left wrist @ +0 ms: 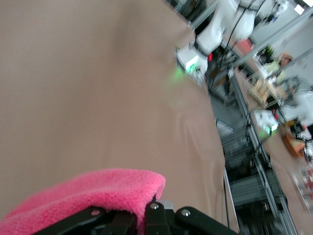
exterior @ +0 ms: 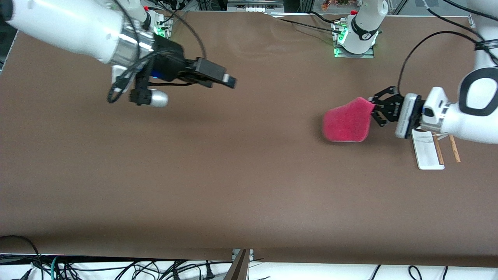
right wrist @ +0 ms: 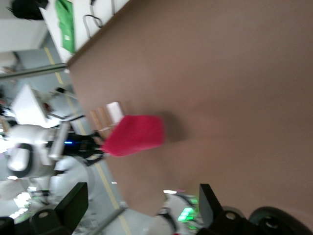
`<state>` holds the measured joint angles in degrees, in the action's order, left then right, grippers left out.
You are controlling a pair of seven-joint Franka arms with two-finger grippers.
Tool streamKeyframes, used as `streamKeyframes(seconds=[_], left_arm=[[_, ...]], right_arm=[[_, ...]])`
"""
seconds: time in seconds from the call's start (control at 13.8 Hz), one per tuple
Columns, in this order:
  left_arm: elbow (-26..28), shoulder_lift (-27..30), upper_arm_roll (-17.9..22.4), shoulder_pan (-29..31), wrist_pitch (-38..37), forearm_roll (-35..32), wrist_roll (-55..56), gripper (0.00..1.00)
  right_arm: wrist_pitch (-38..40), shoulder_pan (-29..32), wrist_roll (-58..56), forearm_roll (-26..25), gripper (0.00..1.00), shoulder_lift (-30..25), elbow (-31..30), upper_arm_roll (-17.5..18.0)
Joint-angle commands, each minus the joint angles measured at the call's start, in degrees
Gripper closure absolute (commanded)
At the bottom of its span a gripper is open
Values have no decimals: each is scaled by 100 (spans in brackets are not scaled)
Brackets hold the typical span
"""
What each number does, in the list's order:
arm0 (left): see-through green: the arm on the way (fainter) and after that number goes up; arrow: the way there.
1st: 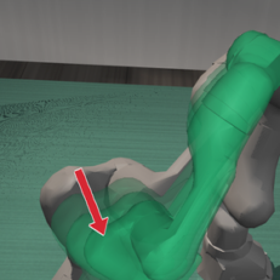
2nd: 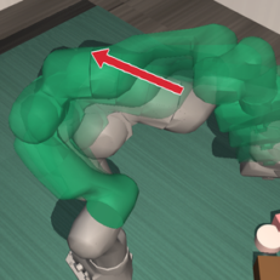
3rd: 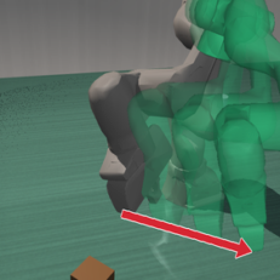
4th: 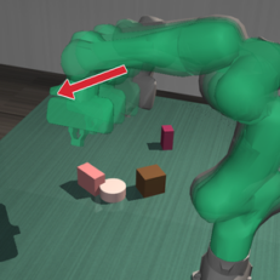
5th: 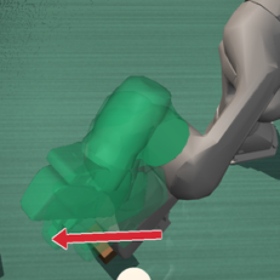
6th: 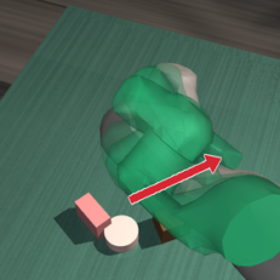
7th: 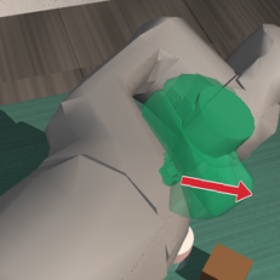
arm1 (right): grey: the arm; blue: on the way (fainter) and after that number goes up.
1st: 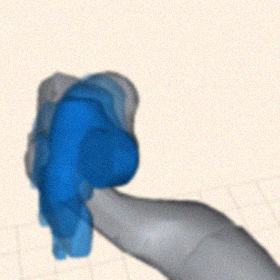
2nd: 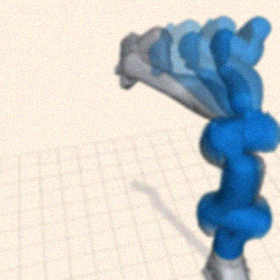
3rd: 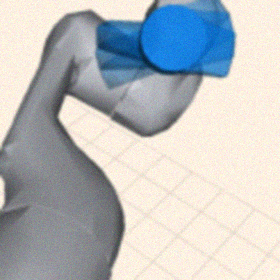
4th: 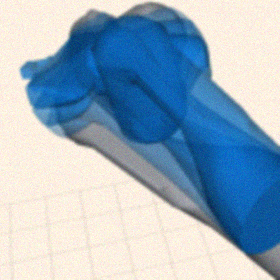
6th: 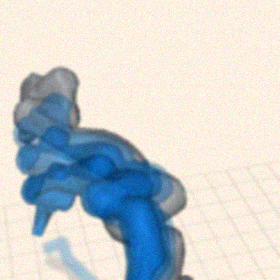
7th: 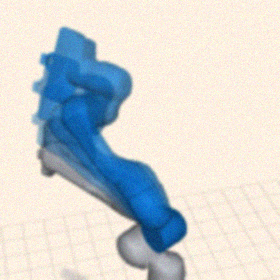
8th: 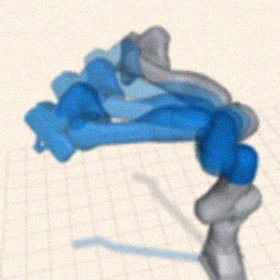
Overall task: Pass towel and hang on rack
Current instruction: 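Carry the towel to the rack with the left gripper while the right withdraws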
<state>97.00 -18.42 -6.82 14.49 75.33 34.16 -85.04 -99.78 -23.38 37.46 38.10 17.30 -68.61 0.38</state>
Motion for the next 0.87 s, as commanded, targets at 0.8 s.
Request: streamKeyframes(seconds=[0.8], left_arm=[[-1702, -1331, 75, 1152, -125, -4820, 31, 100]], right_arm=[[1259, 1125, -3358, -3617, 0, -1379, -1436, 23]])
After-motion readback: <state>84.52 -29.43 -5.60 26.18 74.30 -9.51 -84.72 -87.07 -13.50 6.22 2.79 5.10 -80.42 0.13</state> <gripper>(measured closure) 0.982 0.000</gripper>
